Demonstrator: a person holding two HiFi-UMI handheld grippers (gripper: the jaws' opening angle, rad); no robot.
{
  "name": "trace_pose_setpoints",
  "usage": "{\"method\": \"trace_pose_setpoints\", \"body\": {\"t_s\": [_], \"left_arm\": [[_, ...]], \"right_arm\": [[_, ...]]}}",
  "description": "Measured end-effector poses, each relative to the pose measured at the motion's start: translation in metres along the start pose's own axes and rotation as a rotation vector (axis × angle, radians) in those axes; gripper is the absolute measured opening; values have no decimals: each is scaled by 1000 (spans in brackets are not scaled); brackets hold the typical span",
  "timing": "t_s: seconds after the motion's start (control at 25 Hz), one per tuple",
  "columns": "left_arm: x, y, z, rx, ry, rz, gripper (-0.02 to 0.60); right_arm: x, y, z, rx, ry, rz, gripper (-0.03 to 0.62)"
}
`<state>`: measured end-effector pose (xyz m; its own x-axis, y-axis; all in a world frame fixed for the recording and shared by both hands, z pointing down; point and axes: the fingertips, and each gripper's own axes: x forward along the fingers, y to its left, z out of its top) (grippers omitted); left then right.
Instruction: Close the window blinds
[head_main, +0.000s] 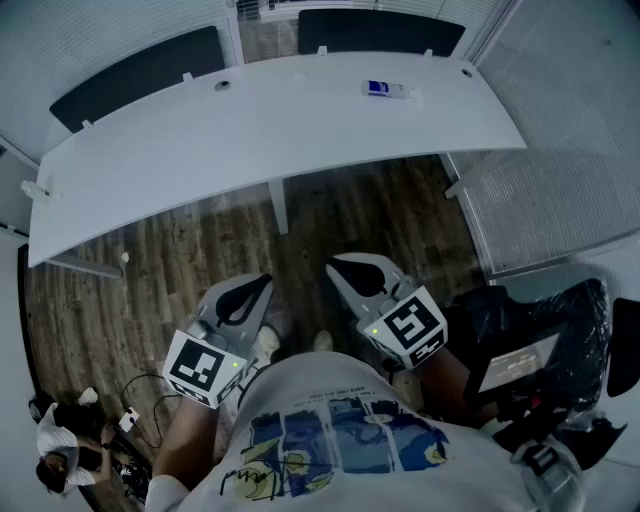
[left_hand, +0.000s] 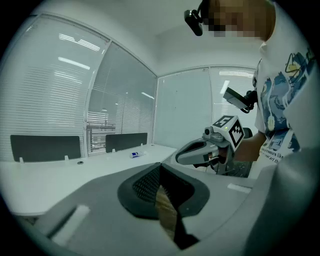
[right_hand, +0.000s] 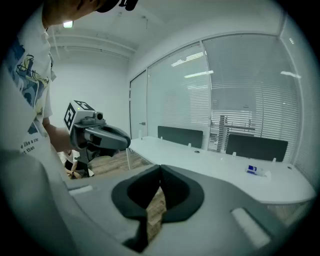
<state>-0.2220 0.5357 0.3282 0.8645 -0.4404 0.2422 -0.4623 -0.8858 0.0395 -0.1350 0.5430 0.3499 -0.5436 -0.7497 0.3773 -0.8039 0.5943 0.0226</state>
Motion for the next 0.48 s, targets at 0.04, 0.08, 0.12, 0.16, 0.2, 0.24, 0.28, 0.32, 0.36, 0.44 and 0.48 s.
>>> {"method": "trace_pose_setpoints", "body": {"t_s": [0.04,0.08,0.12,0.16,0.2,0.24,0.28,0.32,0.36,0.44,0.48], "left_arm": [[1,0,0,1,-1,-5,6],[1,0,0,2,-2,-11,6],[2,-1,0,3,-4,-15,6],[3,-2,0,4,-4,-19,6],[3,-3,1,4,-5,-20,6],[4,-4,1,3,-4,-19,6],[5,-5,2,0,-3,-16,6],[6,-7,2,-1,-3,-14,6],[8,-10,1,0,-2,-12,6],[13,-17,3,2,-3,-10,6],[15,-19,5,2,-3,-9,6]], "right_arm": [[-1,0,-1,3,-3,-7,3],[-2,-1,-2,5,-5,-14,3],[-3,-2,-4,7,-6,-21,3],[-5,-3,-5,8,-6,-29,3],[-6,-4,-7,9,-6,-34,3],[-7,-5,-8,9,-6,-35,3],[-9,-5,-9,10,-8,-33,3],[-10,-6,-10,11,-10,-30,3],[-13,-7,-10,13,-15,-26,3],[-20,-12,-12,18,-24,-28,3],[-23,-15,-13,14,-24,-34,3]]}}
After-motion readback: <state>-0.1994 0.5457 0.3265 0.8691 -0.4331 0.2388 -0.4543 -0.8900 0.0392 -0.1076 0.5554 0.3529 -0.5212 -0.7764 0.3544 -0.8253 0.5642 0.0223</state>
